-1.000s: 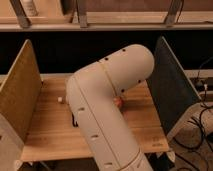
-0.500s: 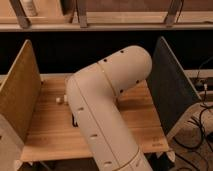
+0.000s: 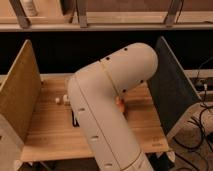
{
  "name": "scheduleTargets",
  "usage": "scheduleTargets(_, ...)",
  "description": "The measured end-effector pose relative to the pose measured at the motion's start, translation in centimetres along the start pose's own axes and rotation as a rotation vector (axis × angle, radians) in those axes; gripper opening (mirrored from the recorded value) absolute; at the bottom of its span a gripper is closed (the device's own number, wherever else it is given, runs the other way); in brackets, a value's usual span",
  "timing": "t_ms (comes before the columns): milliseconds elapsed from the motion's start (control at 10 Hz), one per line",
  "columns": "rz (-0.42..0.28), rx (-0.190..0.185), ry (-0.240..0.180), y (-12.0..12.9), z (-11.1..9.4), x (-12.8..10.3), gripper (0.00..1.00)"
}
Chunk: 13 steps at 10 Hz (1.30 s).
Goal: Drag the ceramic bowl in a circle
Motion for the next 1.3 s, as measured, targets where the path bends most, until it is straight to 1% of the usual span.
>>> scheduleTargets(100,0.023,-0.038,0.005,2.0,-0.5,0.2,0.0)
scheduleTargets(200,0.03,-0.061,0.008,3.0,-0.8,0.5,0.0)
scheduleTargets(300,0.031,-0.093,0.026,4.2,-1.3,2.0,0.0)
scheduleTargets(400,0.025,-0.11,0.042,4.6,-1.6,3.4,0.0)
scheduleTargets(500,0.014,-0.12,0.057,4.6,-1.8,4.8,0.0)
scheduleTargets(600,0.0,-0.121,0.071,4.1,-1.9,6.1,0.0)
scheduleTargets(700,-0.023,-0.112,0.084,3.0,-1.8,7.1,0.0)
scheduleTargets(800,-0.056,-0.091,0.096,1.1,-1.5,8.0,0.0)
scheduleTargets(900,-0.085,-0.07,0.1,-0.6,-1.2,8.2,0.0)
scheduleTargets(1000,-0.13,-0.033,0.091,-3.1,-0.8,7.5,0.0)
scheduleTargets(1100,-0.165,-0.007,0.079,-4.9,-0.7,6.6,0.0)
scheduleTargets(1200,-0.196,0.014,0.067,-6.3,-0.7,5.5,0.0)
scheduleTargets(1300,-0.212,0.024,0.053,-6.8,-0.9,4.3,0.0)
